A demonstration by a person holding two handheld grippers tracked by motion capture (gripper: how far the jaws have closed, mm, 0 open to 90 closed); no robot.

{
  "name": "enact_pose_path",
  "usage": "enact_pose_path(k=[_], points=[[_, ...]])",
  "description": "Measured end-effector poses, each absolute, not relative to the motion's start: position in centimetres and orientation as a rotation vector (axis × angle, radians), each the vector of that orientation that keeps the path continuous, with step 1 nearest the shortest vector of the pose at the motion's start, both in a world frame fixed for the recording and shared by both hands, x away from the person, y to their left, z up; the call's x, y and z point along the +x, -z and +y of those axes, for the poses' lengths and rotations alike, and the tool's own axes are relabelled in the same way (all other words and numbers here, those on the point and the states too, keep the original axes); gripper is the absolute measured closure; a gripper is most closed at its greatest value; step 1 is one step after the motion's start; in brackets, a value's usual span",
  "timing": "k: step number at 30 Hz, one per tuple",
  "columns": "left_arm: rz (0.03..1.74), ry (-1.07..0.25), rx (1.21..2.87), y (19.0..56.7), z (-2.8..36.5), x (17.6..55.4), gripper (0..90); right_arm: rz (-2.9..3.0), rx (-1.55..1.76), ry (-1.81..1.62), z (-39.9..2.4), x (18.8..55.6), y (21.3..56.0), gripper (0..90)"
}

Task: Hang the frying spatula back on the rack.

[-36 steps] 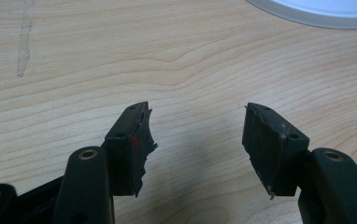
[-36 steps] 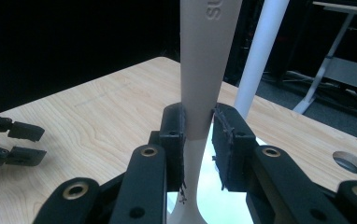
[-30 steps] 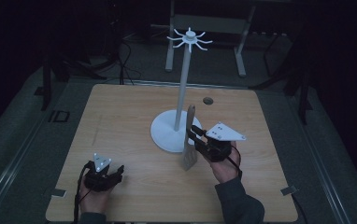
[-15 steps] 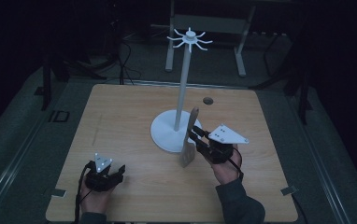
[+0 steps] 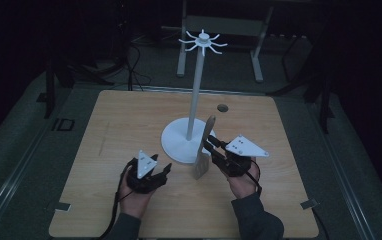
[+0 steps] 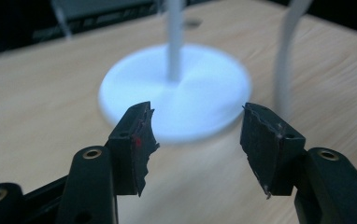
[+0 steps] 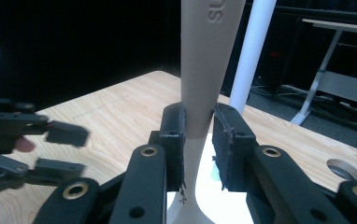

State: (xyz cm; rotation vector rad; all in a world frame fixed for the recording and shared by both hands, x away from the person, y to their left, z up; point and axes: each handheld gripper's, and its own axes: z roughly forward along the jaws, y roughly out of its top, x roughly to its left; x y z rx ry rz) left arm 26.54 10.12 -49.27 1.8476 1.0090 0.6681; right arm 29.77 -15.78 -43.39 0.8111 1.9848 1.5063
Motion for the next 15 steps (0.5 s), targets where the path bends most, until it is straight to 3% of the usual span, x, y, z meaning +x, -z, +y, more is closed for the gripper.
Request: enact_pose_path(k=[7, 15], points=[[0.872, -0.722, 1.839, 47.9, 4.7, 28.2, 54.2, 1.979, 0.809, -1.508, -15.9, 29.5, 43.5, 74.4], [0.828, -0.718, 1.869, 48.3, 2.0, 29.7, 63.7, 1.972, 0.813, -1.52, -16.2, 29.4, 43.5, 74.3]])
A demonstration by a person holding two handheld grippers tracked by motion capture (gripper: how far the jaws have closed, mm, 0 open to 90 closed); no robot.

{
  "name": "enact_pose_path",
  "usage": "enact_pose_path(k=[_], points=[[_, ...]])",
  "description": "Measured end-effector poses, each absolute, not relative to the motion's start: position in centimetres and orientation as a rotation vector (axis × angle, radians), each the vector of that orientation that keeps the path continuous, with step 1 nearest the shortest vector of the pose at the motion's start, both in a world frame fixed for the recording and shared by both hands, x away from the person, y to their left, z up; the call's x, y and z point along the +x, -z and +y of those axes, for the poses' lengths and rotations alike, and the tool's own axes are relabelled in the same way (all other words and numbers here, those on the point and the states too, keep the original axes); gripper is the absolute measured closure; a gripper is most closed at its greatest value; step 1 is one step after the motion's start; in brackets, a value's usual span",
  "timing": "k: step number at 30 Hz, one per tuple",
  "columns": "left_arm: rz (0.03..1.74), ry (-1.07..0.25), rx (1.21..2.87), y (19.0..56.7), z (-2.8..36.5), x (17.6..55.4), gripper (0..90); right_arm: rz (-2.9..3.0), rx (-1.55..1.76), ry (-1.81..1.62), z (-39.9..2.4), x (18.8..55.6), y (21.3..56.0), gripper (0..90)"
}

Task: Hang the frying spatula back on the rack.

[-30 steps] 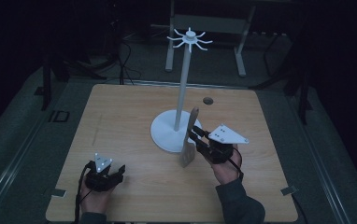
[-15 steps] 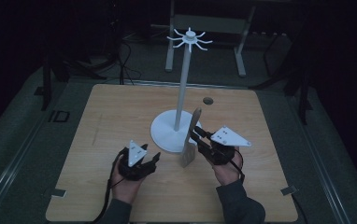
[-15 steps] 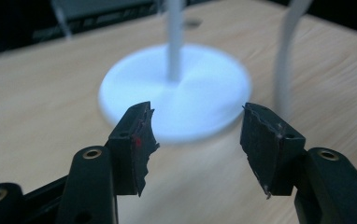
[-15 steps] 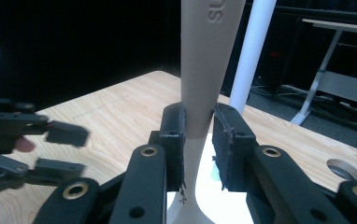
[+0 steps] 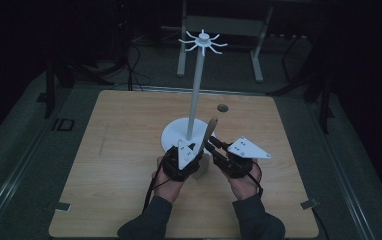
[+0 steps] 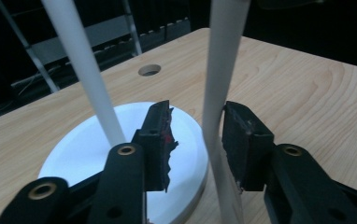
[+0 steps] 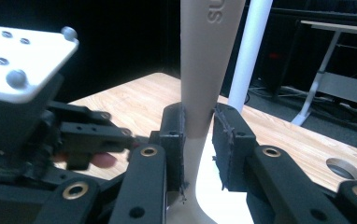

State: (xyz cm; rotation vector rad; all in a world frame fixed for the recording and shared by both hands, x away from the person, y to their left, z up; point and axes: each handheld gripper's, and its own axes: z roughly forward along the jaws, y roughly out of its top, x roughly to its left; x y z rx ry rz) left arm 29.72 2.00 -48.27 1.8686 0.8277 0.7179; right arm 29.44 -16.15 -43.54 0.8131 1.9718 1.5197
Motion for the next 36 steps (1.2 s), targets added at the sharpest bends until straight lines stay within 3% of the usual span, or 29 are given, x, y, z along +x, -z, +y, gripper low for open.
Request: enact_pose_path(k=[8, 10, 13, 17, 26, 36], points=[[0.808, -0.74, 1.885, 48.6, 1.0, 29.7, 72.1, 1.974, 0.813, -1.534, -16.0, 29.5, 43.6, 74.0], [0.826, -0.75, 1.881, 48.6, 1.0, 29.8, 77.9, 1.982, 0.825, -1.553, -16.1, 29.7, 43.6, 73.2], [0.817, -0.742, 1.883, 48.6, 1.0, 29.8, 78.5, 1.991, 0.833, -1.555, -16.1, 29.8, 43.7, 70.4], [0.786, -0.764, 1.895, 48.5, 0.5, 29.4, 78.8, 2.009, 0.851, -1.536, -15.9, 30.3, 44.3, 73.4], [0.832, -0.733, 1.876, 48.4, 1.3, 29.3, 64.0, 1.994, 0.867, -1.518, -15.7, 30.4, 44.3, 75.2], [0.875, -0.707, 1.838, 47.9, 4.0, 28.6, 60.2, 1.977, 0.875, -1.519, -15.9, 30.6, 43.6, 75.3]])
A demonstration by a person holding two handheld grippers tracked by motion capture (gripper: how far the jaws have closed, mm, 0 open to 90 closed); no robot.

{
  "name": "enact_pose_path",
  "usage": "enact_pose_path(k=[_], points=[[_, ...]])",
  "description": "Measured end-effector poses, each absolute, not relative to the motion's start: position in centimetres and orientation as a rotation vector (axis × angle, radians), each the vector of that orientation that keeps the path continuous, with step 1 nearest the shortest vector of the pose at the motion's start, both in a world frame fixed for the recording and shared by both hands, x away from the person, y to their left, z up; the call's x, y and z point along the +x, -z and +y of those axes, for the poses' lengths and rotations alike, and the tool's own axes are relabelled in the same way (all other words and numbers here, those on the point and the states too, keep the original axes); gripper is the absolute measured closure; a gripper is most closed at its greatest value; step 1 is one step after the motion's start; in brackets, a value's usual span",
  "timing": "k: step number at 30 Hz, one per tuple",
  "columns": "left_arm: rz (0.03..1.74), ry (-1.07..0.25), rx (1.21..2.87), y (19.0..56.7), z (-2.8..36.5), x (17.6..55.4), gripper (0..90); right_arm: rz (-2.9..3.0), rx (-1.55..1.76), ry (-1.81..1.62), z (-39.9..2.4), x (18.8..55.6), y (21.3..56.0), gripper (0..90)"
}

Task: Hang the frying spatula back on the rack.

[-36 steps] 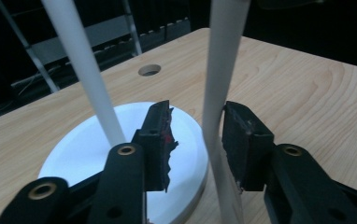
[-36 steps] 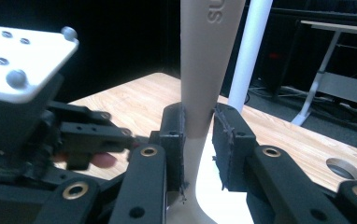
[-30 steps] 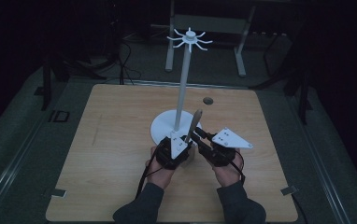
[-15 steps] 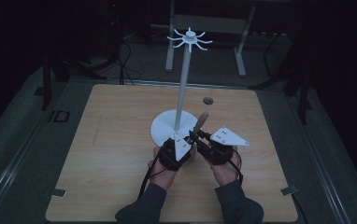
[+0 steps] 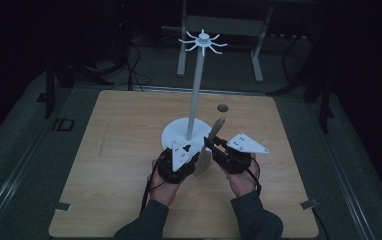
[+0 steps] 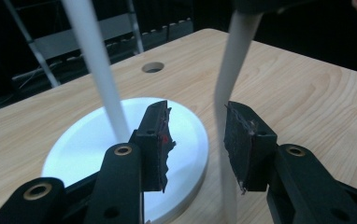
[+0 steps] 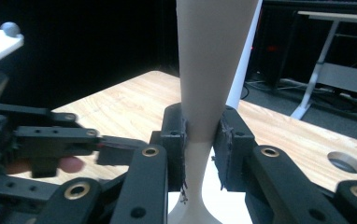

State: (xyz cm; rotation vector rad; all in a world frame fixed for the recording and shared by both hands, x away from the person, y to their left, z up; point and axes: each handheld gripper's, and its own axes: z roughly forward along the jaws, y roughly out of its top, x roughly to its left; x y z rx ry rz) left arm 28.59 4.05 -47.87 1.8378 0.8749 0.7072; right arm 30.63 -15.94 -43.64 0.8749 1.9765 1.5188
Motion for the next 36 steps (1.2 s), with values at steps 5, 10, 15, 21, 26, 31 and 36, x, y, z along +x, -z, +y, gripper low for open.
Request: enact_pose_path(k=[5, 10, 15, 21, 26, 31, 36], points=[[0.92, -0.718, 1.826, 48.1, 6.2, 28.2, 59.9, 1.969, 0.868, -1.517, -15.9, 30.9, 43.0, 75.3], [0.982, -0.734, 1.822, 48.8, 8.6, 28.1, 59.8, 1.965, 0.85, -1.512, -15.6, 31.2, 42.3, 75.3], [1.033, -0.747, 1.817, 49.3, 10.5, 28.1, 59.6, 1.96, 0.828, -1.511, -15.3, 31.5, 41.5, 75.3], [1.068, -0.755, 1.815, 49.9, 11.9, 27.7, 59.2, 1.947, 0.821, -1.512, -15.1, 32.1, 40.6, 75.3], [1.1, -0.758, 1.825, 50.7, 12.9, 27.5, 58.5, 1.946, 0.82, -1.503, -15.1, 32.6, 40.0, 75.3], [1.111, -0.761, 1.824, 51.0, 13.4, 27.5, 58.3, 1.938, 0.829, -1.501, -15.3, 33.0, 39.3, 75.3], [1.114, -0.757, 1.827, 51.3, 13.8, 27.4, 57.7, 1.931, 0.836, -1.518, -15.5, 33.5, 38.5, 75.3]])
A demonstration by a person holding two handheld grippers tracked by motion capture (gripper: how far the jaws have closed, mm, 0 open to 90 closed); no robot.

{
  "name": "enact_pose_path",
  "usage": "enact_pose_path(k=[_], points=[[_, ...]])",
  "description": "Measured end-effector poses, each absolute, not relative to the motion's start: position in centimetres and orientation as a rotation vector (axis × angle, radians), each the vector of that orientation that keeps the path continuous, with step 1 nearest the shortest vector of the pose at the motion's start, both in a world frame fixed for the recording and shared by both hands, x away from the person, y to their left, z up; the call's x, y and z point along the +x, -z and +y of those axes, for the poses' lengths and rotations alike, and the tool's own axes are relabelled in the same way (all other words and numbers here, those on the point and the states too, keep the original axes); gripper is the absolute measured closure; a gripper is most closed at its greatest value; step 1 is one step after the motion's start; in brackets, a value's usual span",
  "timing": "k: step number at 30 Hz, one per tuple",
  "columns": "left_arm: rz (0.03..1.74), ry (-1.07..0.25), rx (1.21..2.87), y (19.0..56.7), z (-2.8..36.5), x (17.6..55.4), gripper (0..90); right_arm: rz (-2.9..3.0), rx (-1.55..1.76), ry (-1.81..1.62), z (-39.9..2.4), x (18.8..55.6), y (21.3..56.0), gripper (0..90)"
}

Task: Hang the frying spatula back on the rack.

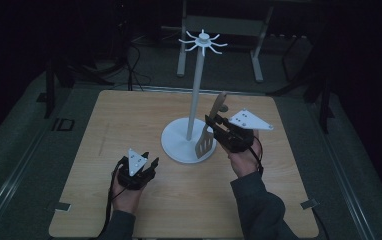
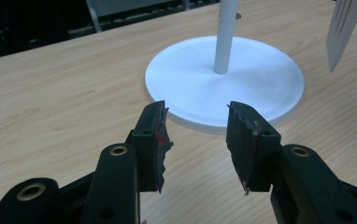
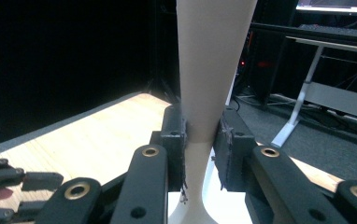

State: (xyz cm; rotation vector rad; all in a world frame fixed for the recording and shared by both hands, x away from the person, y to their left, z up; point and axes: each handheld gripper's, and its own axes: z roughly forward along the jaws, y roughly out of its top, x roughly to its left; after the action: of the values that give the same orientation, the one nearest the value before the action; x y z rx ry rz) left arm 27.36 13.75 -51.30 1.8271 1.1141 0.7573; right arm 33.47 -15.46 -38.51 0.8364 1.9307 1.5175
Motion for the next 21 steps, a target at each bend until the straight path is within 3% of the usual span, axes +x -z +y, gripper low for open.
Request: enact_pose_path(k=[21], points=[[1.128, -0.764, 1.822, 51.8, 14.5, 26.9, 57.4, 1.926, 0.853, -1.517, -15.3, 35.6, 35.3, 75.3]])
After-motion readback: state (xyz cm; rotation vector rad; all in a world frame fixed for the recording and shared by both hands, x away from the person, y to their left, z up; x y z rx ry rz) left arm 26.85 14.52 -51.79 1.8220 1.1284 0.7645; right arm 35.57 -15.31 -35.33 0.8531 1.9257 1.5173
